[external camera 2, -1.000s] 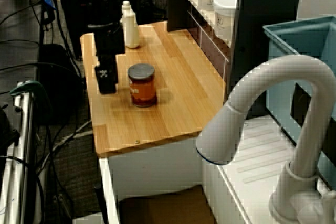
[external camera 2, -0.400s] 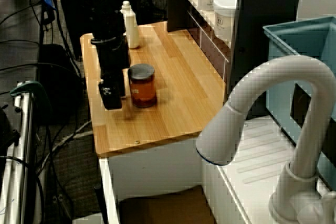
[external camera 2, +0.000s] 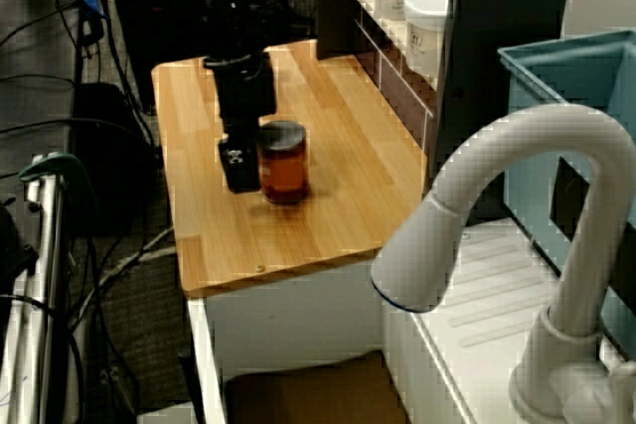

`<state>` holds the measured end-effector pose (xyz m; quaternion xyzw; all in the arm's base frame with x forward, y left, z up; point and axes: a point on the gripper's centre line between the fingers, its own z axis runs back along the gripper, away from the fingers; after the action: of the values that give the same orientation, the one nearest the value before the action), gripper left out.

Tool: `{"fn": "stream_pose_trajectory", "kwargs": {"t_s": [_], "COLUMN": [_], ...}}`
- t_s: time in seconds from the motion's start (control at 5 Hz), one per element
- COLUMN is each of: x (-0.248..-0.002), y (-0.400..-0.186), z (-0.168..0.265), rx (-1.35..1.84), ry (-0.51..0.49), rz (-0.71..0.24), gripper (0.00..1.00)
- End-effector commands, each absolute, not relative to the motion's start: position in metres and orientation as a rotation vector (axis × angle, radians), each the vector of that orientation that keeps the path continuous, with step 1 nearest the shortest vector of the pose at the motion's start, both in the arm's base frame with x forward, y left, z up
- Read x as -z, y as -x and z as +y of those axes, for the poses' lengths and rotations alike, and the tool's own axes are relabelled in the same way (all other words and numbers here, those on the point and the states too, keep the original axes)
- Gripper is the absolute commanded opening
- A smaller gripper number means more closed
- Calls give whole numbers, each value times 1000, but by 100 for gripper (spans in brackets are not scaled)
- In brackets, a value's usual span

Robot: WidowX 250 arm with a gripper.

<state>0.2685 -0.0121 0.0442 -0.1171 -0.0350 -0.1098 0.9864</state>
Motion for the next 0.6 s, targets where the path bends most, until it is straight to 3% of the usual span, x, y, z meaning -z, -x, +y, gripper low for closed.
{"fn": "stream_pose_trajectory", "kwargs": {"t_s": [0.0,0.4], "x": [-50,-53], "y": [-291,-296], "z": [-5,-3], "rx": [202,195], "ry": [238,257], "rz": [-82,-74], "gripper": [100,100]}}
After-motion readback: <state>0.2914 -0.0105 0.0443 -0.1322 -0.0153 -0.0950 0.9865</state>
